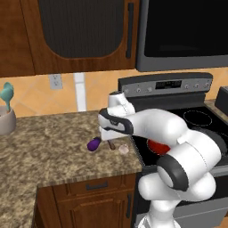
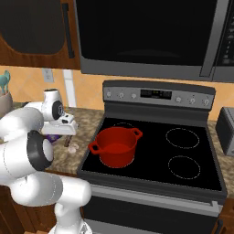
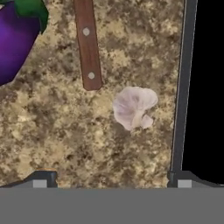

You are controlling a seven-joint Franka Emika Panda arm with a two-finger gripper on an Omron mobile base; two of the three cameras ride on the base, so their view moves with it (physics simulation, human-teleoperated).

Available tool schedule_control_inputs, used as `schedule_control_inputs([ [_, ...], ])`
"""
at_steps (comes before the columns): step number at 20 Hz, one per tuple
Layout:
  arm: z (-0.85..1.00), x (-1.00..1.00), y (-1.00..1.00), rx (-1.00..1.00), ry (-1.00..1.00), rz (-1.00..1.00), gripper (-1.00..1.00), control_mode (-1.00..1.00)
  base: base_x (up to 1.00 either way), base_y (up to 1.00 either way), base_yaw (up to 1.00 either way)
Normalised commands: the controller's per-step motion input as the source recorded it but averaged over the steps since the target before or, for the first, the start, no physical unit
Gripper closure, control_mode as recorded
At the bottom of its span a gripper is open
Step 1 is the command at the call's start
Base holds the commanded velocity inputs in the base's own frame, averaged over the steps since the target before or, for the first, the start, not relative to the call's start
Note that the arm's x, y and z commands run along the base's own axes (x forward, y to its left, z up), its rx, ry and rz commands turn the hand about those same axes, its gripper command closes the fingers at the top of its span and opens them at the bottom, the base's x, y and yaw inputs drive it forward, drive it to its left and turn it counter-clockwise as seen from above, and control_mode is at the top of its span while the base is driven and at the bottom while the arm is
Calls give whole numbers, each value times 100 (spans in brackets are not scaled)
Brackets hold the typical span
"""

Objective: Put the eggplant and garlic in the pot. Retrieve the spatula and lightly stir the vegetables in the pot.

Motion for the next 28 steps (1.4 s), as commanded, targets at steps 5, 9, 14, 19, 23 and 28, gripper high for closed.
schedule_control_inputs([
  [5, -48, 0, -32, -2, 0, -3, -100, -100, 0, 0, 0],
  [9, -47, 5, -23, 0, 0, -1, -100, -100, 0, 0, 0],
  [14, -45, 19, 0, 0, 0, 0, -100, -100, 0, 0, 0],
  [19, -28, 36, -3, 0, 0, 0, -100, -100, 0, 0, 0],
  [23, -20, 34, -4, 0, 0, 0, -100, -100, 0, 0, 0],
  [28, -49, -9, -3, 0, 1, -1, 100, -100, 0, 0, 0],
])
